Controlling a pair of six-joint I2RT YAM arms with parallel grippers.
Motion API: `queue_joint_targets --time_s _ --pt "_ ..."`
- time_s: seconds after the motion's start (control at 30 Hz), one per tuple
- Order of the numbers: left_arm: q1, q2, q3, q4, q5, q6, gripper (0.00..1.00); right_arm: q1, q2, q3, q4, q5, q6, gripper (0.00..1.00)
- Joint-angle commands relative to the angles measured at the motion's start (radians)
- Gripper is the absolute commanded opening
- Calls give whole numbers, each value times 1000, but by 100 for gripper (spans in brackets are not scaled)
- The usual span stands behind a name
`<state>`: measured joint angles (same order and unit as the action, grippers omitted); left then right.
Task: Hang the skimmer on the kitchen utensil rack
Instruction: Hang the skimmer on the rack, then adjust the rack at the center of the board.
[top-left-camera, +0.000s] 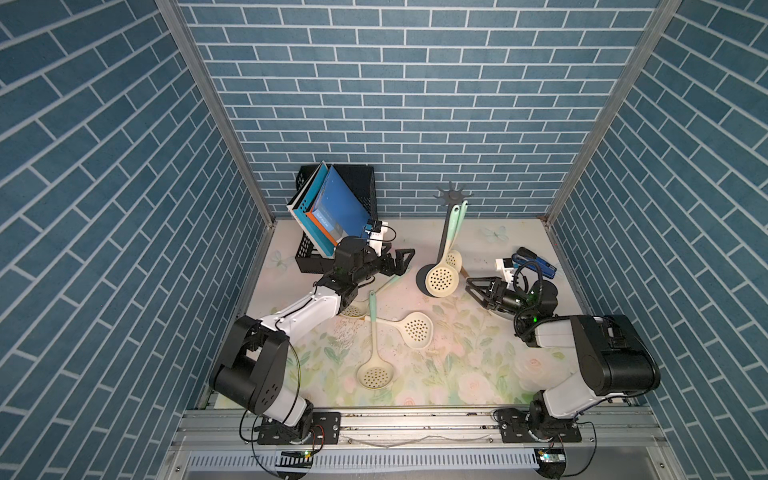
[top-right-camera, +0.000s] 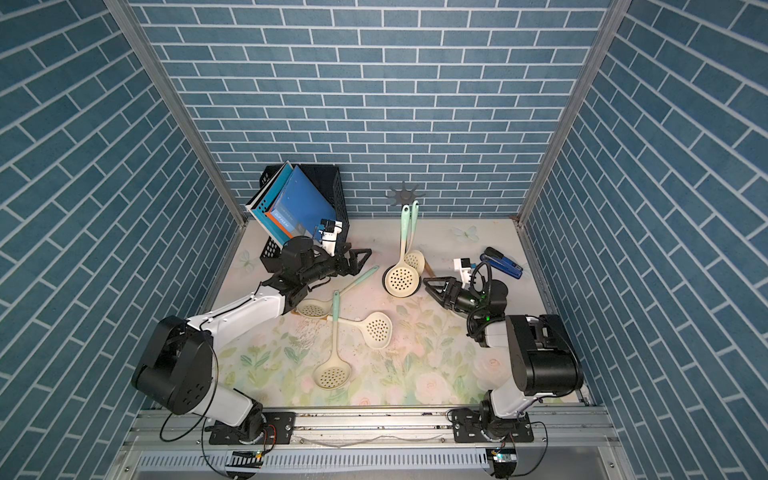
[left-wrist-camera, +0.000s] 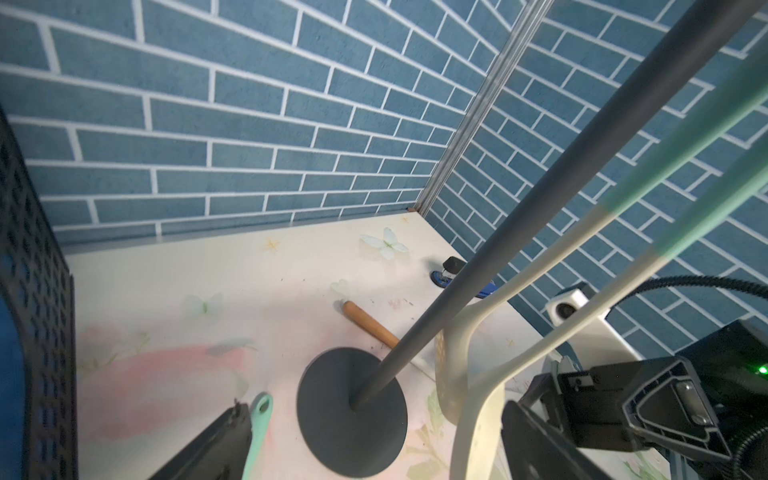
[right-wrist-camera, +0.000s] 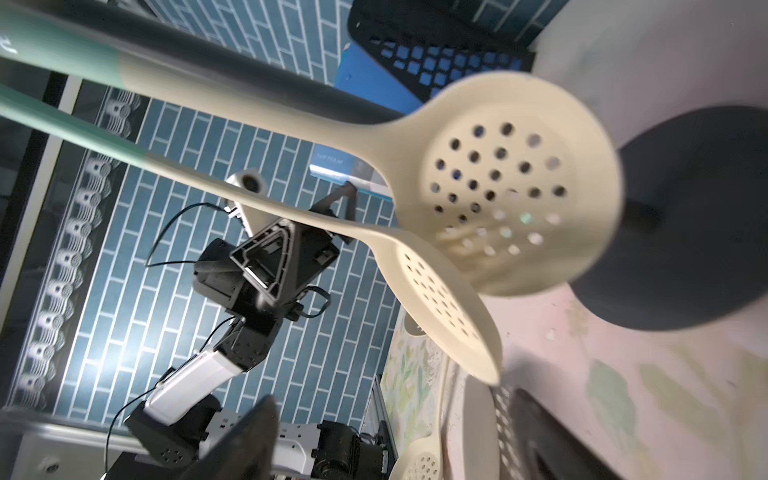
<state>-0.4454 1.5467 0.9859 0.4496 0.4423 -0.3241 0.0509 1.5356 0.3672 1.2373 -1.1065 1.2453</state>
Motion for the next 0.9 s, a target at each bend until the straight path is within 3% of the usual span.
queue_joint_targets --time_s 0.0,0.07,0.2,0.27,0.87 --pt "2 37 61 67 84 69 100 -41 -106 -22 -120 -12 -77 96" --pt "1 59 98 86 125 100 100 -49 -203 -16 -312 -5 -172 95" --pt "2 108 188 83 216 180 100 -49 -432 114 -1003 69 -538 95" --pt "1 136 230 68 245 214 98 -49 -492 174 -1176 97 -621 96" --pt "0 342 475 36 393 247 81 -50 -545 269 -1299 169 -594 93"
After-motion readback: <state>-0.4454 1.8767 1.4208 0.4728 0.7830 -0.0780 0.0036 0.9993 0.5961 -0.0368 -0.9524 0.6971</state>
